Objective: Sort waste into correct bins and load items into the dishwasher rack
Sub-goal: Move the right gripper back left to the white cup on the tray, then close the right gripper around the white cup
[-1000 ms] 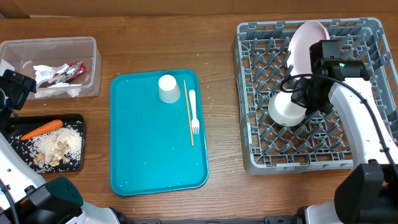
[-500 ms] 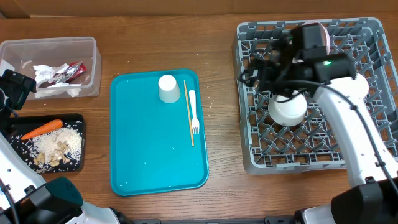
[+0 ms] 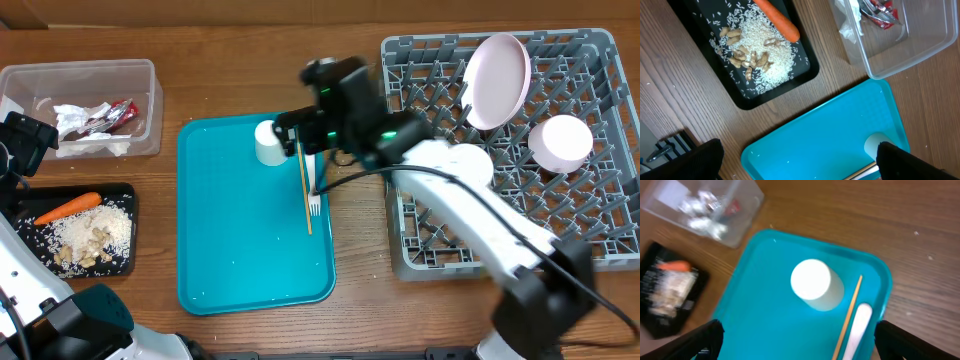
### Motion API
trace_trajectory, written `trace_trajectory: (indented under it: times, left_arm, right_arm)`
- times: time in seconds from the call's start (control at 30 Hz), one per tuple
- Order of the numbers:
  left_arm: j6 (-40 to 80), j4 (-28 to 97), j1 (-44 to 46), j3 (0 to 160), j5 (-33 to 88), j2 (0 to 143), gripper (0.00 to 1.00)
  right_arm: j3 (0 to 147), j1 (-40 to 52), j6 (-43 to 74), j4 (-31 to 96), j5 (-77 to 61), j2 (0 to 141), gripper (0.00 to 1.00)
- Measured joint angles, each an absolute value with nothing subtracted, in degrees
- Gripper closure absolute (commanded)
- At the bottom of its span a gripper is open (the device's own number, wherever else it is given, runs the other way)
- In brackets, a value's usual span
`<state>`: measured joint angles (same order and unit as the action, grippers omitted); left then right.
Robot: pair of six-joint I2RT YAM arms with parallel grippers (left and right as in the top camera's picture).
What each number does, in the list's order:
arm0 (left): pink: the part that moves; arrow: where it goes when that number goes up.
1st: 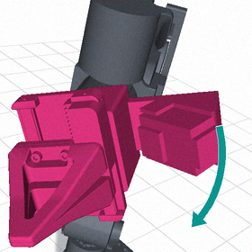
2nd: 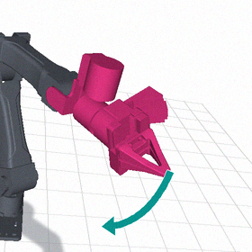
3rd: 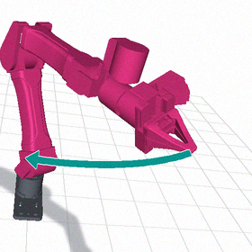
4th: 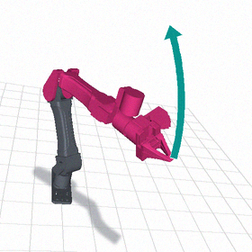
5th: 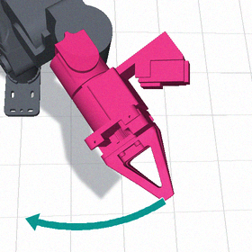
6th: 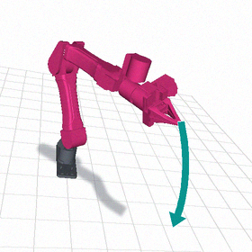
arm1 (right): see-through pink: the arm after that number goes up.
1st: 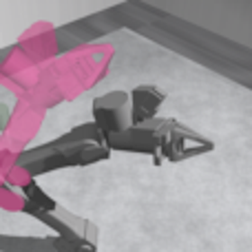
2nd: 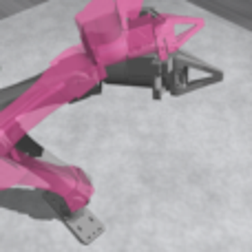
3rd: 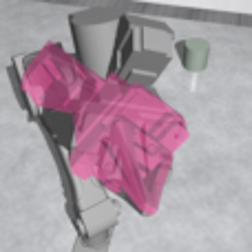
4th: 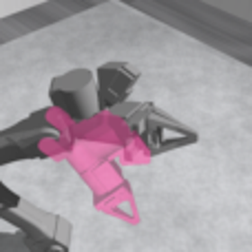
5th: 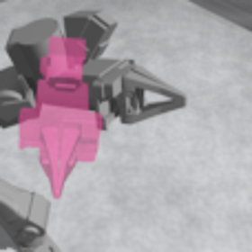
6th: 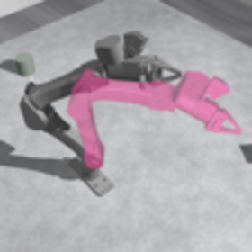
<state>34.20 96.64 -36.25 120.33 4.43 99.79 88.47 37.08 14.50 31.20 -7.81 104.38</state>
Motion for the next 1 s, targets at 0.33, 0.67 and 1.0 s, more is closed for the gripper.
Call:
trace_trajectory:
  times: [0.33,0.67,1.0]
  left_arm:
    - [34.2,96.6,-36.2,120.3,4.4,99.8,0.0]
    - [34.2,96.6,-36.2,120.3,4.4,99.8,0.0]
    - [34.2,96.7,-36.2,120.3,4.4,99.8,0.0]
  right_arm:
    - [88.5,40.4,10.4,19.7,1.2,116.7,0.0]
    - [88.5,40.4,9.2,15.9,-1.5,120.0,0.0]
    - [88.5,40.4,9.0,12.6,-2.4,123.2,0.0]
